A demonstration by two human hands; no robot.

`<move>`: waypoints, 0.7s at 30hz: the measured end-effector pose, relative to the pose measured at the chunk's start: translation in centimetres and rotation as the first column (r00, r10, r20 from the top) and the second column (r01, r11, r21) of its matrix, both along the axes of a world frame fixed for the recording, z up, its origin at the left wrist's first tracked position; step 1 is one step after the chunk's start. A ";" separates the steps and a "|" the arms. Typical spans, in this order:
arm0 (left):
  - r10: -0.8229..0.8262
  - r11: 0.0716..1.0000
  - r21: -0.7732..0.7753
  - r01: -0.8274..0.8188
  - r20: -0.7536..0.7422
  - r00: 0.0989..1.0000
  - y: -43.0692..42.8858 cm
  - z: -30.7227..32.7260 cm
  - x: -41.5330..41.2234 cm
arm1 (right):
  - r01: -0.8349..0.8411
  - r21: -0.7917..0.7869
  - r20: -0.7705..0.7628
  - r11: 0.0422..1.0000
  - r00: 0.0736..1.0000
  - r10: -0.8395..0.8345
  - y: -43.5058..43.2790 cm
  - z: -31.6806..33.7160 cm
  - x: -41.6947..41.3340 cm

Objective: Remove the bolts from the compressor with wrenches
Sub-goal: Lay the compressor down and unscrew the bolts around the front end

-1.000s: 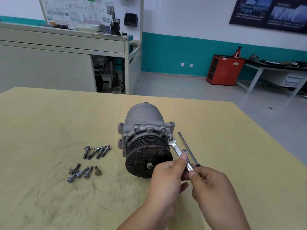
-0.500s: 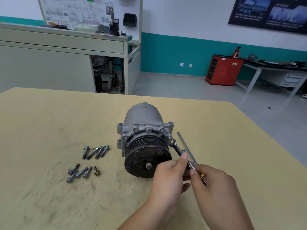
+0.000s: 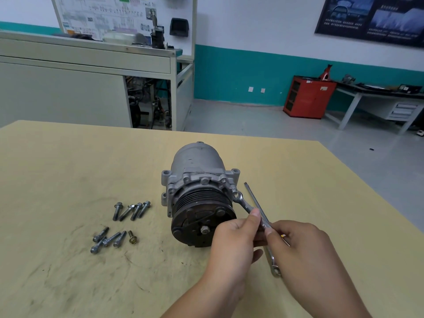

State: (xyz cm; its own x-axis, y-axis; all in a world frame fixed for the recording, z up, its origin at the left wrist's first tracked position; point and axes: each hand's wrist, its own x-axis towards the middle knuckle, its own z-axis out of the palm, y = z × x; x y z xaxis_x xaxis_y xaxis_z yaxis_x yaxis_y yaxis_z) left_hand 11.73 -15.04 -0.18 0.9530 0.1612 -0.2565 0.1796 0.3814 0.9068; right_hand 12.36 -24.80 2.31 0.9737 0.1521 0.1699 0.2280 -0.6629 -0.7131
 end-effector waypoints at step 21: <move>-0.041 0.995 0.089 0.043 -0.027 0.999 0.8 0.9 0.2 | 0.135 0.634 -0.451 0.761 0.864 0.222 1.1 -0.6 -1.9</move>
State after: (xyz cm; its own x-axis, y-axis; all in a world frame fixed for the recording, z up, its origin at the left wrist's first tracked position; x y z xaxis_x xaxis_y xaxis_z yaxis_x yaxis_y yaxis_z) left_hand 11.96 -14.20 0.71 0.9528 0.1445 -0.2671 0.2173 0.2900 0.9320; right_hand 10.43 -23.67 1.72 0.9444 0.2287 -0.2363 -0.2382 -0.0197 -0.9710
